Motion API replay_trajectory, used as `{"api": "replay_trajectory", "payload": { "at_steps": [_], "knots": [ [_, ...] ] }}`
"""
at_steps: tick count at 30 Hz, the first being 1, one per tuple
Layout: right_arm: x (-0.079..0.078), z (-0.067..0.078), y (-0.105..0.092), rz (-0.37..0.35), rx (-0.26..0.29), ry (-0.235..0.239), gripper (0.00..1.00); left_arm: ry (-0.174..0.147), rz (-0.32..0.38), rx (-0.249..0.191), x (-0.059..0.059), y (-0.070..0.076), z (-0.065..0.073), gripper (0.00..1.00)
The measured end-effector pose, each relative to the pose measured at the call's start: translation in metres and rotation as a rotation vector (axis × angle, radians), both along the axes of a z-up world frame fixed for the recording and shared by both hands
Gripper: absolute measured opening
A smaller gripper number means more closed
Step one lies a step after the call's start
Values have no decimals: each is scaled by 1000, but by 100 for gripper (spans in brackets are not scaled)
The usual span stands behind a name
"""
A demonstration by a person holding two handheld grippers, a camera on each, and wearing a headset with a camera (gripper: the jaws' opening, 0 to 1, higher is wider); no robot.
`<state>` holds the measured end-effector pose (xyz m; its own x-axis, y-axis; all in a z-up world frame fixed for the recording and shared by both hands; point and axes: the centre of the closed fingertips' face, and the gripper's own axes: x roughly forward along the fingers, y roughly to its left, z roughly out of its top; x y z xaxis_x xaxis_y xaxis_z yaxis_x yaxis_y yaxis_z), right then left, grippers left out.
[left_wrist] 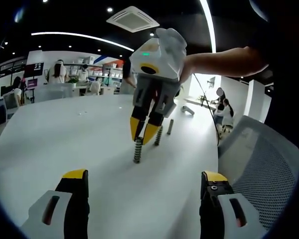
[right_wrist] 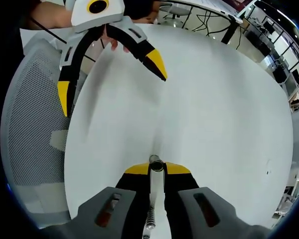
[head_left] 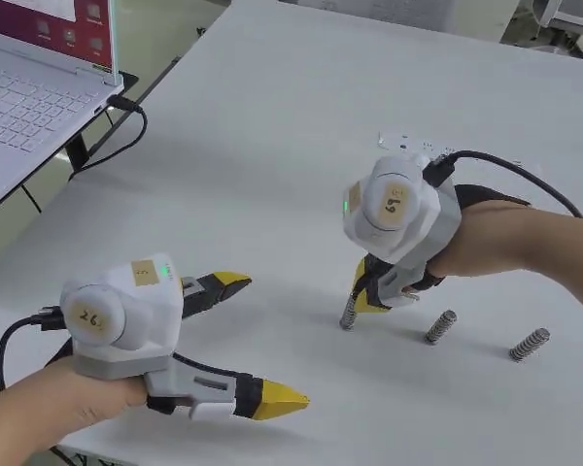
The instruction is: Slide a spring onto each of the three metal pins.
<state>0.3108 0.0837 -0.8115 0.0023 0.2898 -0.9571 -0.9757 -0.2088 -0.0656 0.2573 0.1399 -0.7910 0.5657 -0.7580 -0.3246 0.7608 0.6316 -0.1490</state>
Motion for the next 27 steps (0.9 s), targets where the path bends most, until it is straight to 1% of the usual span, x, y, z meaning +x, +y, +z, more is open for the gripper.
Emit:
{"api": "replay_trajectory", "payload": {
  "at_steps": [8, 10, 13, 17, 21, 25, 27],
  "knots": [
    [-2, -5, -1, 10, 3, -4, 7, 0, -2, 4, 0, 0, -1, 90],
    [-1, -5, 0, 6, 19, -4, 7, 4, -1, 4, 0, 0, -1, 90],
    [0, -4, 1, -1, 28, -6, 7, 5, -4, 8, -1, 0, -1, 90],
    [1, -4, 1, -11, 31, -6, 7, 5, -8, 8, -1, -1, -1, 90],
    [2, -4, 1, -1, 34, -10, 8, 4, -10, 12, 0, 0, 1, 90],
    [2, -4, 0, -13, 41, -2, 8, 3, -9, 14, 1, 1, 2, 90],
    [2, -4, -1, -6, 41, -4, 8, 1, -11, 15, 1, 1, 2, 90]
  ]
}}
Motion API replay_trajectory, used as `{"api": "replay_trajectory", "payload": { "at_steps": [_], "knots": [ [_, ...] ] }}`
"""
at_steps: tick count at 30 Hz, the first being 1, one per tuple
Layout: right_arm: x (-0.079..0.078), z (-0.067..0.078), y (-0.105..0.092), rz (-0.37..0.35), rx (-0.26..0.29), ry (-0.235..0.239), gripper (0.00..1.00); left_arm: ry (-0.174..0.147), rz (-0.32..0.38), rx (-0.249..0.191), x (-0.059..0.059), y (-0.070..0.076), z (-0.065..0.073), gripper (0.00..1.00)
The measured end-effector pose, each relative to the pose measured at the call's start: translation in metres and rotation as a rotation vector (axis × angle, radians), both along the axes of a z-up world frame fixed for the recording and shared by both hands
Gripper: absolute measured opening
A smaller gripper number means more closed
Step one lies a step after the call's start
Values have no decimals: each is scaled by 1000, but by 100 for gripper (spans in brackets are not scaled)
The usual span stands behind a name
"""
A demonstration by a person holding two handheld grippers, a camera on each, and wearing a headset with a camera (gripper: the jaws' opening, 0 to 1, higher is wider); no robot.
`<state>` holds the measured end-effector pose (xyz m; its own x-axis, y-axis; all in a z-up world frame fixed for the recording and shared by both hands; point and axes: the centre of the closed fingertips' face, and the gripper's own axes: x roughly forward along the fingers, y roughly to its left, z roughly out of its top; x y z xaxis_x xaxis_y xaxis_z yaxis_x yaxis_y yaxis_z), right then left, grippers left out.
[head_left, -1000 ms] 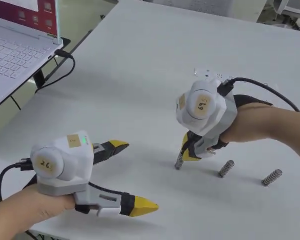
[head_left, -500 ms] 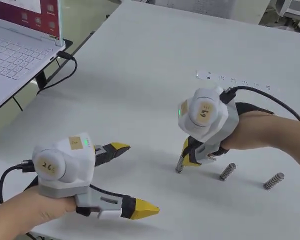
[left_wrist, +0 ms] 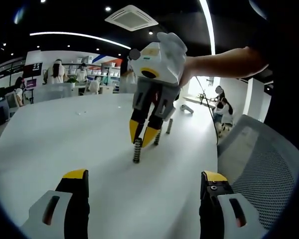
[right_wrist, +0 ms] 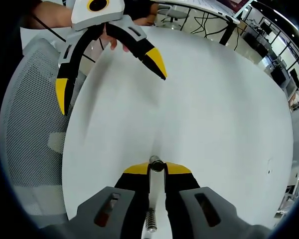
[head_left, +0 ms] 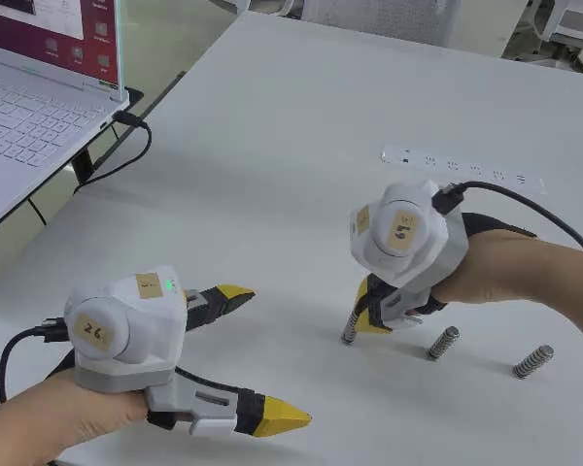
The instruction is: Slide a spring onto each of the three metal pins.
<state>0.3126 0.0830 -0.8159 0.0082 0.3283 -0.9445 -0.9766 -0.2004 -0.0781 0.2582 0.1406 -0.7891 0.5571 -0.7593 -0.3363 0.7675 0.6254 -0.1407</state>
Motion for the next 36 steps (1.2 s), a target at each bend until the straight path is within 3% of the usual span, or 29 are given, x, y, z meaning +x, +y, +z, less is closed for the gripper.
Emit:
{"api": "replay_trajectory", "payload": {
  "at_steps": [19, 31, 36],
  "knots": [
    [0, 3, 2, -17, 50, 10, 10, -1, 4, 12, -1, -1, 3, 90],
    [-2, 12, 4, -45, 122, 16, 13, -17, -7, 38, 4, -8, 14, 90],
    [-2, 14, 3, -62, 152, 13, 15, -8, -8, 46, 4, -9, 12, 90]
  ]
}}
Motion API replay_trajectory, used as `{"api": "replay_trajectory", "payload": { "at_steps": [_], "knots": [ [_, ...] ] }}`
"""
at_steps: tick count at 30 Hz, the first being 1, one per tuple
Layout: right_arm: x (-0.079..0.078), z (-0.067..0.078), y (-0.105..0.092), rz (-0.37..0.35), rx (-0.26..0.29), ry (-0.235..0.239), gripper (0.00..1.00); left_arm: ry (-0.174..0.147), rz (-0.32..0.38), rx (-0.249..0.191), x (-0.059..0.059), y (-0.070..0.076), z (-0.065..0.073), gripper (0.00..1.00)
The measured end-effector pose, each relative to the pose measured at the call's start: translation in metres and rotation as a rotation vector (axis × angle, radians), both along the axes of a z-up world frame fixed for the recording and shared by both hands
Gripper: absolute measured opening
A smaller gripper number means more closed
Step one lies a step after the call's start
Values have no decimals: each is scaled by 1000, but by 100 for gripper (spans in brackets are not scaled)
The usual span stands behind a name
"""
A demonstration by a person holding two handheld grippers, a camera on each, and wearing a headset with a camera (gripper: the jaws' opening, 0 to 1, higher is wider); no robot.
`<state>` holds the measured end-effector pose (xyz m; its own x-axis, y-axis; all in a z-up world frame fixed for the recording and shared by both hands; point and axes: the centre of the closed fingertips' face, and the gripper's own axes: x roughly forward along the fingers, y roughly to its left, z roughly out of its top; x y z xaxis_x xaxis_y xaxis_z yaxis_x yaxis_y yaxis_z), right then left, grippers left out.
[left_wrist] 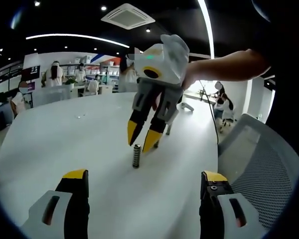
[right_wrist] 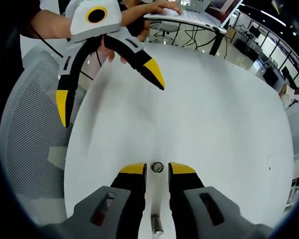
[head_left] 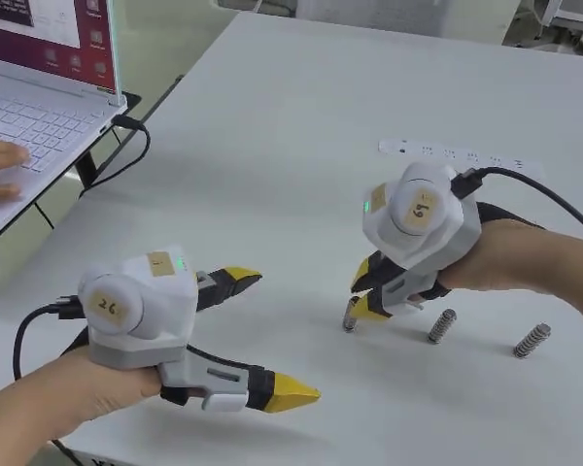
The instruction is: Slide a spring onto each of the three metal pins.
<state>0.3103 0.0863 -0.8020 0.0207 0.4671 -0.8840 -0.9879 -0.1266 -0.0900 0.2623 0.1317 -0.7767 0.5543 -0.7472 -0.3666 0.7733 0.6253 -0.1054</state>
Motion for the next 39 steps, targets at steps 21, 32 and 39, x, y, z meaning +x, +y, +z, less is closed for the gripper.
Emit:
{"api": "replay_trajectory", "payload": {
  "at_steps": [21, 32, 39],
  "knots": [
    [-7, 28, -36, -227, 287, 59, 28, -5, -21, 23, 4, -24, 9, 91],
    [-8, 44, -60, -331, 455, 29, 57, 0, -22, -5, 7, -36, 14, 93],
    [-15, 43, -76, -385, 512, 44, 71, 2, -33, -5, 7, -41, 16, 97]
  ]
}}
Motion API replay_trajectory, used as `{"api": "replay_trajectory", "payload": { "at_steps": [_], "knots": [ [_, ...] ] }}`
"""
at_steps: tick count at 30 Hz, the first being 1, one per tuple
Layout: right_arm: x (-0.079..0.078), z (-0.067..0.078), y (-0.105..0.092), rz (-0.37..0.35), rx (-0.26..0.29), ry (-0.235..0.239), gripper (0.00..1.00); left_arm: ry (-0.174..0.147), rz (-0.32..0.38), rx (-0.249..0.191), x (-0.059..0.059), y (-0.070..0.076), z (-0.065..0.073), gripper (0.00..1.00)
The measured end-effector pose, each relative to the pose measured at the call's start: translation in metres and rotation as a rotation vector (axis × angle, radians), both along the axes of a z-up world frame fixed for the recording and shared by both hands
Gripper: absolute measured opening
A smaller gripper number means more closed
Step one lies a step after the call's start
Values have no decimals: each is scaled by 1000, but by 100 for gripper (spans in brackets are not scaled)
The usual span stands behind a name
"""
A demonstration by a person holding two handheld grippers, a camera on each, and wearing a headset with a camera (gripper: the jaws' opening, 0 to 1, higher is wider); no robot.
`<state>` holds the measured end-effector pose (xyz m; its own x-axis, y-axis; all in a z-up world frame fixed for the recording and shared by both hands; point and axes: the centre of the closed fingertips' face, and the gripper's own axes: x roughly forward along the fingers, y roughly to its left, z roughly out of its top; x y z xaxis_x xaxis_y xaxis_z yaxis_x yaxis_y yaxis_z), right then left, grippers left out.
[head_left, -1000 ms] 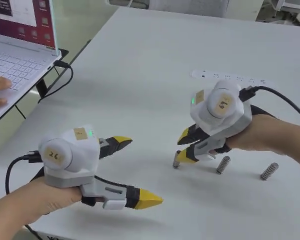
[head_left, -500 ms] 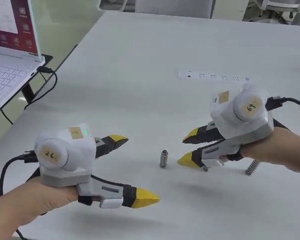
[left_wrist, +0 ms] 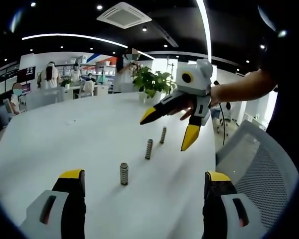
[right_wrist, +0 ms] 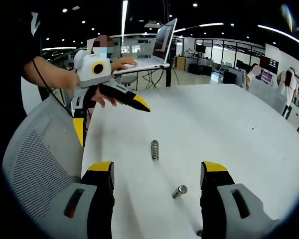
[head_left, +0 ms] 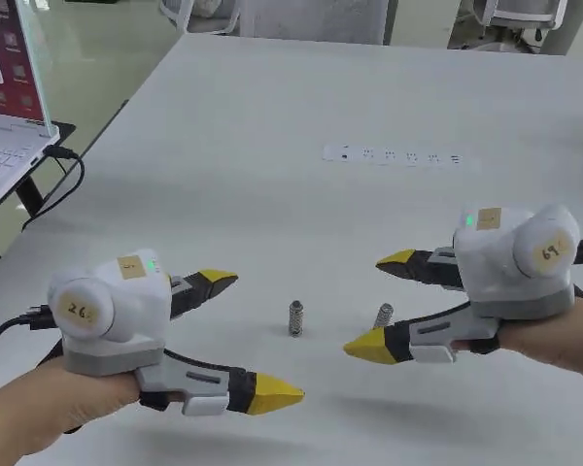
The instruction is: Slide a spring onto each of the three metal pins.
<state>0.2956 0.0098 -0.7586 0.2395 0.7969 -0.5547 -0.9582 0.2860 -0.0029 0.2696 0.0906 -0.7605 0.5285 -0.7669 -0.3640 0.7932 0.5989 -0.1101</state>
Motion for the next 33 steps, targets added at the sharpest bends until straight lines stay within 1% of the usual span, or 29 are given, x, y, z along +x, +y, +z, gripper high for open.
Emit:
{"api": "replay_trajectory", "payload": {
  "at_steps": [2, 4, 6, 7, 9, 12, 13, 20, 22, 27, 29, 30, 33],
  "knots": [
    [0, 1, -6, -21, 19, 3, 75, -2, -1, -3, 0, -2, 2, 98],
    [2, 4, -10, -55, 44, -3, 79, 1, -5, -6, 0, -3, 2, 98],
    [2, 8, -16, -83, 80, 2, 85, 2, -9, -5, -1, -4, 2, 98],
    [2, 8, -21, -96, 84, -6, 87, 4, -11, -5, -1, -5, 2, 98],
    [2, 10, -29, -122, 102, -6, 92, 6, -10, -5, -1, -4, 2, 98],
    [0, 8, -40, -145, 102, 4, 98, 6, -5, -2, -1, -3, 2, 98],
    [0, 9, -46, -156, 104, -2, 99, 7, 0, -4, 0, -2, 2, 98],
    [-4, 12, -75, -226, 133, 3, 99, 1, 17, -15, 0, -1, 8, 98],
    [-5, 8, -87, -248, 122, 5, 99, -1, 24, -15, 0, 0, 9, 98],
    [-16, 3, -103, -265, 118, 25, 99, -5, 39, -19, 0, 0, 10, 98],
    [-15, 3, -109, -279, 125, 21, 99, -6, 43, -19, -2, 0, 10, 98],
    [-16, 3, -112, -288, 134, 34, 99, -7, 45, -19, -3, 0, 10, 98],
    [-16, 2, -121, -312, 138, 37, 99, -7, 52, -20, -5, 0, 10, 98]
  ]
}}
